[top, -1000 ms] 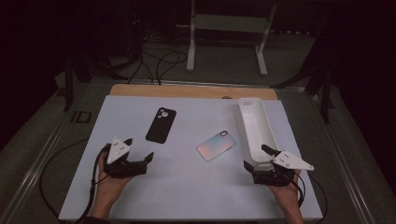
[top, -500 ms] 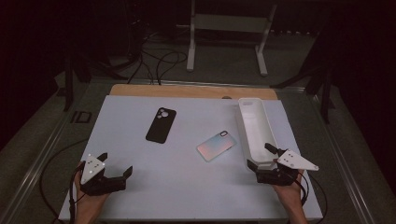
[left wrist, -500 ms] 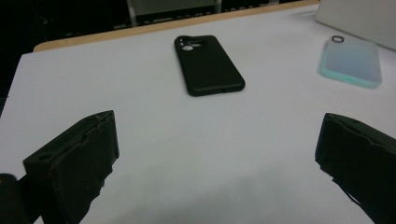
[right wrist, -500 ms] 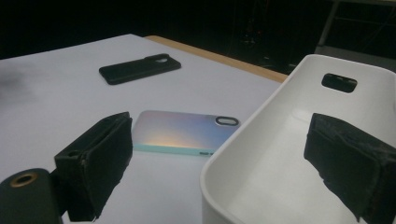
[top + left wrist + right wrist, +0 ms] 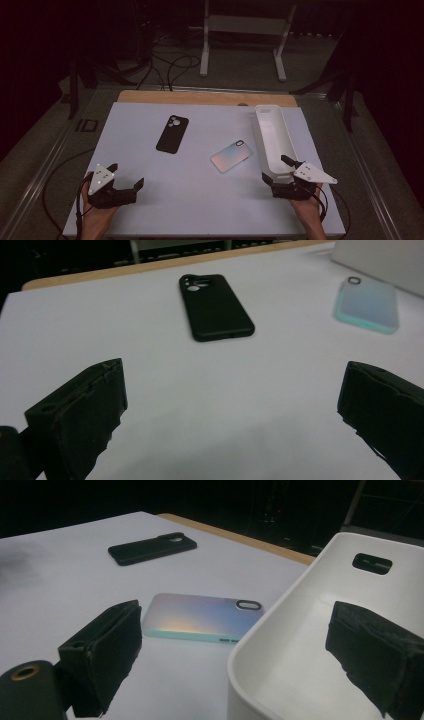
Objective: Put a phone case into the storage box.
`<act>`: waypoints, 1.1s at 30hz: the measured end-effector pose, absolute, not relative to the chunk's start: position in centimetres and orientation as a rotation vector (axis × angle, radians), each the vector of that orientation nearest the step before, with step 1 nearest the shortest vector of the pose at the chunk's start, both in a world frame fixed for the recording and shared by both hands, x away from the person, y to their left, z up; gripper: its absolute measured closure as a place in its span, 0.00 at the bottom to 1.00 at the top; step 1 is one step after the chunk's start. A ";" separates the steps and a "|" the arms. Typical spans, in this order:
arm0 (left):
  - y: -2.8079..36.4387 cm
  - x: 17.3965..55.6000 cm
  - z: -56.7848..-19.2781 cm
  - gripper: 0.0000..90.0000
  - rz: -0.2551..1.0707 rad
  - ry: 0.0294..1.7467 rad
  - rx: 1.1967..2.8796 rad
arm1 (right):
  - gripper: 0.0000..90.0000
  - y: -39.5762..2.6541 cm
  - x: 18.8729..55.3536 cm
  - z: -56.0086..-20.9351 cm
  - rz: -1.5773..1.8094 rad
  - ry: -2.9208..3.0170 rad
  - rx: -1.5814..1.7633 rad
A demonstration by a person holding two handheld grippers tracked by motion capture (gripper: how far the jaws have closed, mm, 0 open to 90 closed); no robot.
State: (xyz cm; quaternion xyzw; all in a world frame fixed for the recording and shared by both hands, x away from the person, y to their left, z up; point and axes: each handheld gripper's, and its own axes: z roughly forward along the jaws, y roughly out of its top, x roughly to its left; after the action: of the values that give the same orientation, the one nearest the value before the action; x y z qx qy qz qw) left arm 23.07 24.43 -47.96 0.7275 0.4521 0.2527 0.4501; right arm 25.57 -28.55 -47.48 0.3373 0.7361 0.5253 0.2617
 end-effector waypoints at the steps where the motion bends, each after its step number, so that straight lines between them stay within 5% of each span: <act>1: 24.4 23.1 -48.0 0.00 0.625 1.118 1.799 | 0.09 -28.6 25.6 -47.5 1.421 1.990 0.918; 33: 11.8 33.4 -44.2 0.00 0.473 0.926 2.054 | 0.09 -28.7 25.7 -47.7 1.436 1.973 0.936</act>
State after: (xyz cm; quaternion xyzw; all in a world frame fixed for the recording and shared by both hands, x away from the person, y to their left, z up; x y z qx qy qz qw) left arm 33.37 11.82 -44.20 0.8147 0.3674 0.1877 0.4075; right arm 25.72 -28.66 -47.68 0.3459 0.7287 0.5304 0.2608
